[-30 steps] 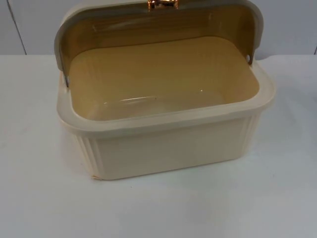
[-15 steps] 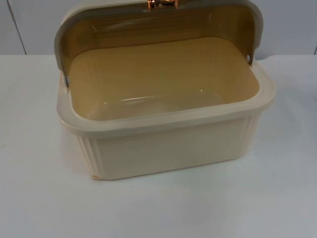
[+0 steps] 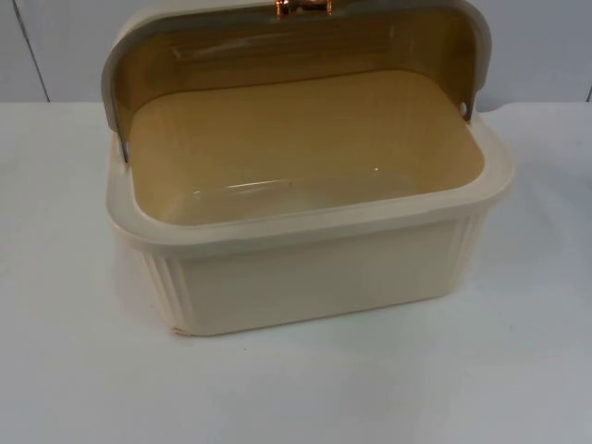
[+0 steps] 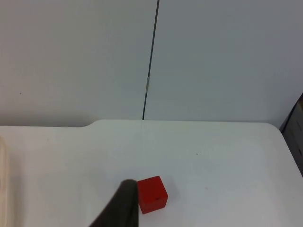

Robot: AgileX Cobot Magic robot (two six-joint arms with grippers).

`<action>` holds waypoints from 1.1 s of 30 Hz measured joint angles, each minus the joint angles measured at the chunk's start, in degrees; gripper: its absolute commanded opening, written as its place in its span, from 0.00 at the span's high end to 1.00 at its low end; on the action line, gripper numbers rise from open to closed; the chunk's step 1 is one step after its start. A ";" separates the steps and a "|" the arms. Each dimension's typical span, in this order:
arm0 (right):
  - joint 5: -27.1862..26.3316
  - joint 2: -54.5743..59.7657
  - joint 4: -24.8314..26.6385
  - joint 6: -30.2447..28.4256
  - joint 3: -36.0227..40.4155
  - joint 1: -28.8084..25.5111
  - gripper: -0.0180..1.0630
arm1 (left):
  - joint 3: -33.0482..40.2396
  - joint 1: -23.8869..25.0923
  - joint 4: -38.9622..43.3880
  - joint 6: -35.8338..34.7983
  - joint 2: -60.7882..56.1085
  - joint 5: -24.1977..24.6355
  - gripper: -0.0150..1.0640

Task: Open the box lid with the left hand, place the block into the box with the right hand, then close the box lid with the left hand.

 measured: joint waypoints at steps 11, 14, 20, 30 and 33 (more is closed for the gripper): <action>-4.01 1.85 -0.60 1.98 -0.10 0.00 0.02 | 0.00 0.00 0.11 2.14 0.00 5.94 0.01; -4.95 6.22 -1.47 2.51 -0.21 0.00 0.02 | 0.00 0.00 0.11 2.29 0.00 6.09 0.01; -9.16 16.84 -1.47 3.09 -0.21 0.00 0.02 | 0.00 0.00 0.21 2.29 0.00 6.19 0.01; -17.32 28.77 -1.47 6.57 -0.21 -2.94 0.02 | 0.00 0.00 0.21 5.59 -0.27 7.83 0.01; -18.57 33.46 -1.47 7.51 -0.21 -4.72 0.02 | 0.00 0.00 0.09 5.95 -0.39 8.06 0.01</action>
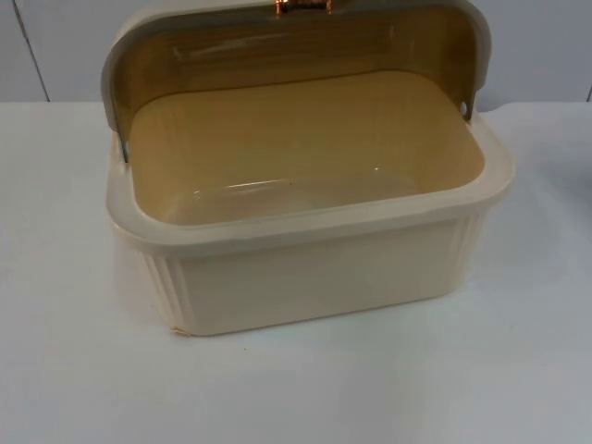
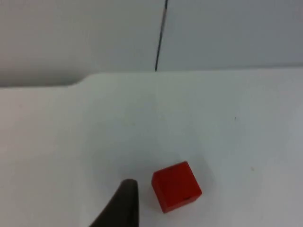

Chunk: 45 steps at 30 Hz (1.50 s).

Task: Open the box lid with the left hand, place the block into the box with the right hand, then close the box lid with the left hand.

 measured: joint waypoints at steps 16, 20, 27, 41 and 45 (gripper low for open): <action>-6.35 18.19 3.38 -3.69 -4.78 -2.28 0.02 | 0.00 0.00 -0.58 0.15 -0.08 1.53 0.01; -6.48 20.57 11.93 -11.09 -7.46 -4.68 0.05 | 0.00 0.00 -0.58 0.15 -0.08 2.36 0.01; -6.72 25.83 28.12 -29.47 -8.99 -7.20 0.07 | 0.00 0.00 -0.58 0.15 -0.08 2.98 0.01; -17.50 34.87 28.45 -33.90 -9.11 -7.20 0.02 | 0.00 0.00 -0.58 0.15 -0.08 5.99 0.01; -19.37 37.80 28.45 -35.83 -9.11 -7.20 0.01 | 0.00 0.00 -0.58 0.15 1.39 8.32 0.01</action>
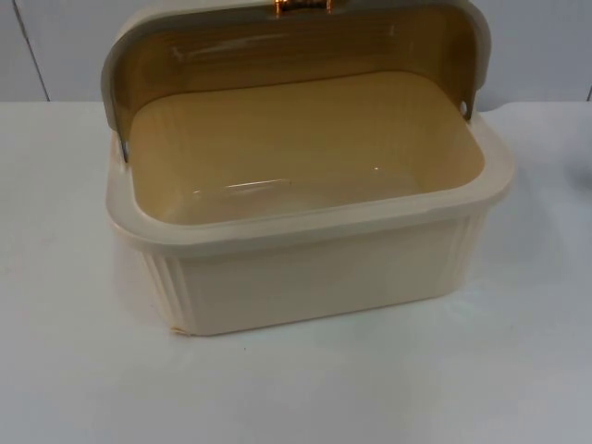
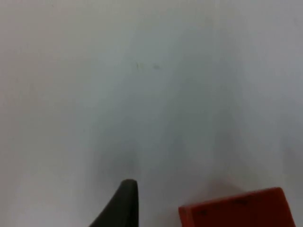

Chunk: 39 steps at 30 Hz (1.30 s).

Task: Open the box lid with the left hand, place the block into the box with the right hand, then close the box lid with the left hand.

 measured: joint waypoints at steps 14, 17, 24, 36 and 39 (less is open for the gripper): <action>-0.81 7.23 0.00 -0.32 -1.73 0.00 0.03 | 0.00 0.00 0.00 0.00 1.16 -0.70 0.01; -0.12 7.32 0.11 -0.32 -1.78 0.00 0.11 | 0.00 0.00 0.00 0.00 1.16 -0.90 0.01; 0.15 7.32 0.22 -0.21 -2.09 0.00 0.51 | 0.00 0.00 0.00 0.00 1.16 -0.82 0.01; 7.19 3.68 0.22 3.27 -2.11 0.00 0.98 | 0.00 0.00 0.00 0.00 1.16 -0.82 0.01; 8.41 0.60 0.09 4.31 -2.11 0.00 0.98 | 0.00 0.00 0.00 0.00 1.16 -0.82 0.01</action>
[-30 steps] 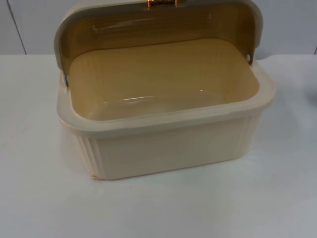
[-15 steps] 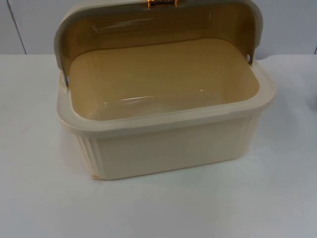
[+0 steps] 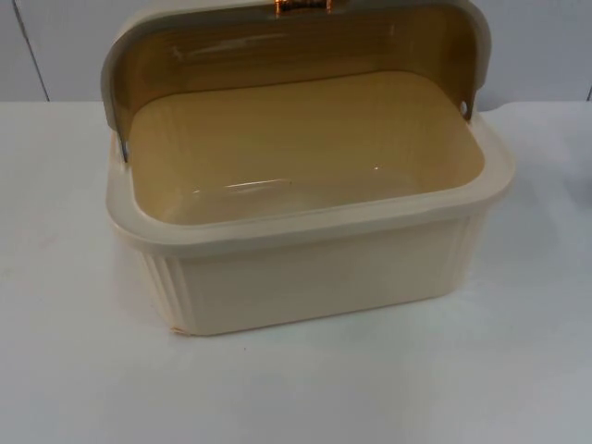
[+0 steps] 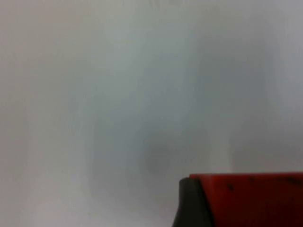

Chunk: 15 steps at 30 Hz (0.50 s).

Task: Open the box lid with the left hand, place the block into the box with the right hand, then close the box lid with the left hand.

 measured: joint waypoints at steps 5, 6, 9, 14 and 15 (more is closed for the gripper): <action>4.07 -11.81 0.00 2.54 0.00 0.14 0.98 | 0.00 0.00 0.00 0.00 0.00 0.00 0.01; 5.05 -14.48 0.00 2.87 0.00 0.36 0.98 | 0.00 0.00 0.00 0.00 0.00 0.00 0.01; 6.56 -19.56 -0.12 3.14 0.00 1.61 0.98 | 0.00 0.00 0.00 0.00 0.00 0.15 0.01; 7.60 -30.12 -0.12 3.28 0.00 6.23 0.98 | 0.00 0.00 0.00 0.00 0.00 0.37 0.01; 7.64 -32.62 -0.12 3.28 0.00 7.57 0.98 | 0.00 0.00 0.00 0.00 0.00 0.37 0.01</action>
